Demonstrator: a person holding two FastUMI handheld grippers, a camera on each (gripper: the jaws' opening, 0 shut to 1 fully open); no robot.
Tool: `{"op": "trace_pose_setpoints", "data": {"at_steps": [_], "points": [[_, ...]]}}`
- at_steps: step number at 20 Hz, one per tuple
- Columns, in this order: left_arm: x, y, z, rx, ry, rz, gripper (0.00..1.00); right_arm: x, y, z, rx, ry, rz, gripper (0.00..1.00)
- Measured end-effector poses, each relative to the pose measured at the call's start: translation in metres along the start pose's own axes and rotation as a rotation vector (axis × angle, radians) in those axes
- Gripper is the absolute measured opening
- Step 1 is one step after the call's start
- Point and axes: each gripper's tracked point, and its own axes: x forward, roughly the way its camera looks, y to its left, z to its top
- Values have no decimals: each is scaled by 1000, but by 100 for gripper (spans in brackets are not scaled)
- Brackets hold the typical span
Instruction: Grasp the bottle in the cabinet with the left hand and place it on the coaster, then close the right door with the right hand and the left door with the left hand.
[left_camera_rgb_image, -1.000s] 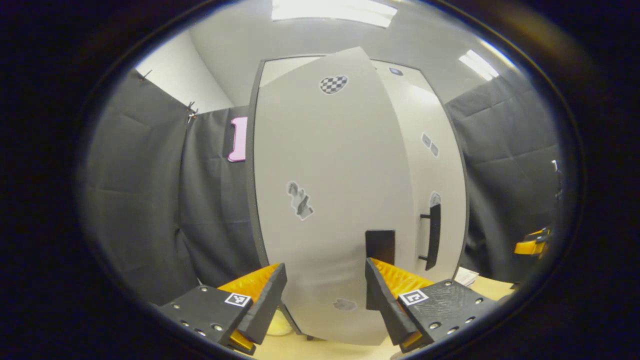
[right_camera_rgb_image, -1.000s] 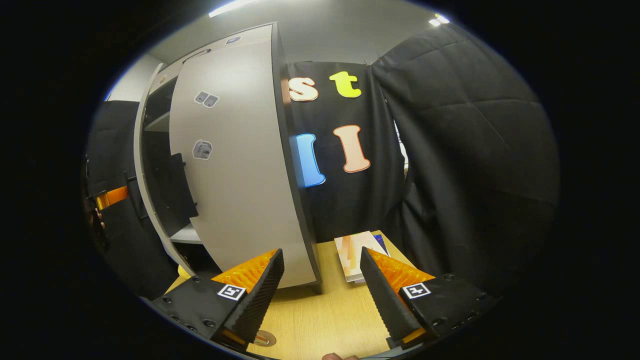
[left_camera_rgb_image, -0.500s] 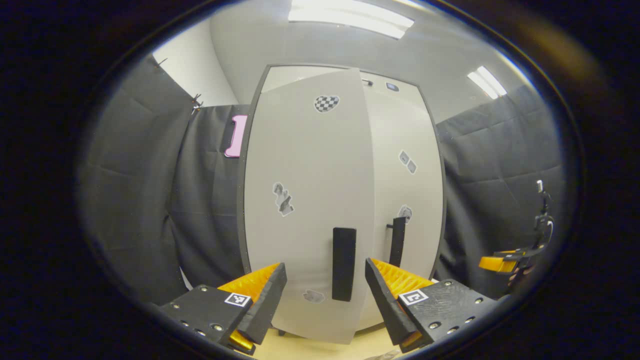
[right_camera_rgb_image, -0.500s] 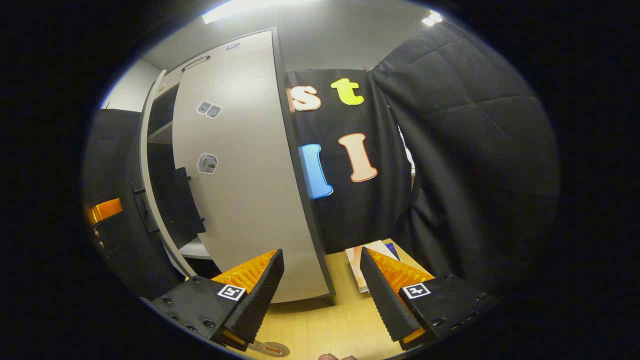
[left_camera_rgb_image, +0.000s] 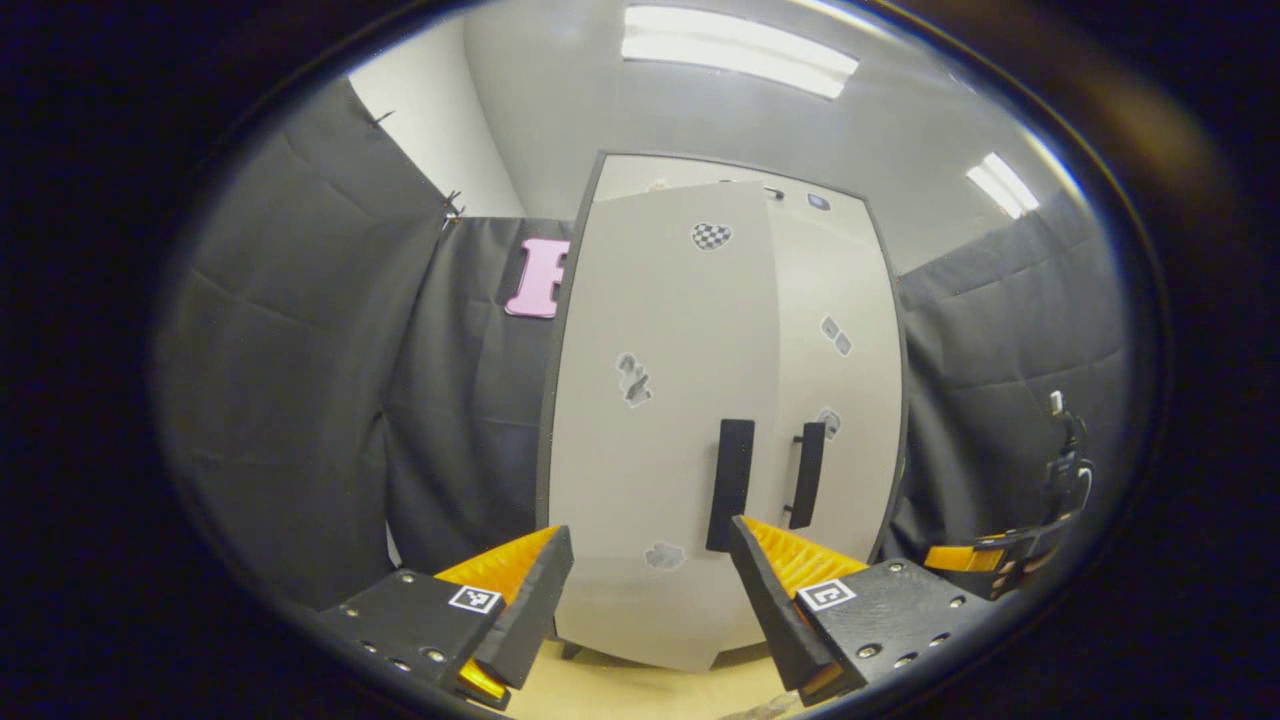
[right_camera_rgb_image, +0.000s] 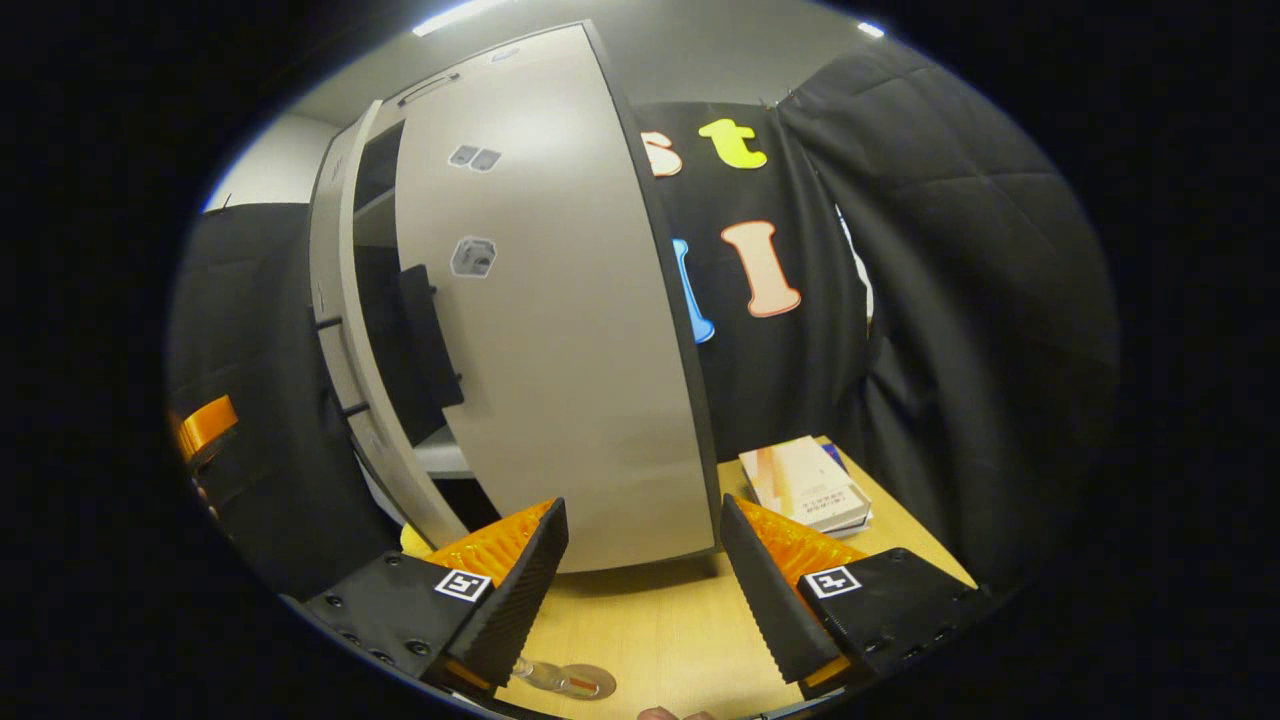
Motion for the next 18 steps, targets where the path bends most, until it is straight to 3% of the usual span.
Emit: {"op": "trace_pose_setpoints", "data": {"at_steps": [5, 6, 12, 13, 15, 16, 17, 18], "points": [[-19, 21, 10, 68, -64, 94, 92, -4, 16, -21, -17, 49, 38, 98], [-18, 20, 9, 78, -62, 89, 92, -4, 18, -22, -19, 49, 42, 92], [-8, 1, -2, 34, -28, 39, 91, -13, 26, -17, -27, -1, 43, 92], [-10, -2, -5, 25, -19, 35, 99, -14, 27, -14, -38, -19, 38, 92], [-12, -7, -13, 16, 2, 32, 99, -16, 24, -8, -70, -56, 19, 92], [-13, -10, -16, 12, 12, 26, 91, -18, 22, -5, -88, -71, 7, 98], [-14, -12, -21, 7, 27, 22, 91, -19, 20, -2, -102, -85, -6, 98], [-15, -11, -26, 4, 39, 24, 99, -21, 17, 1, -109, -98, -19, 98]]}}
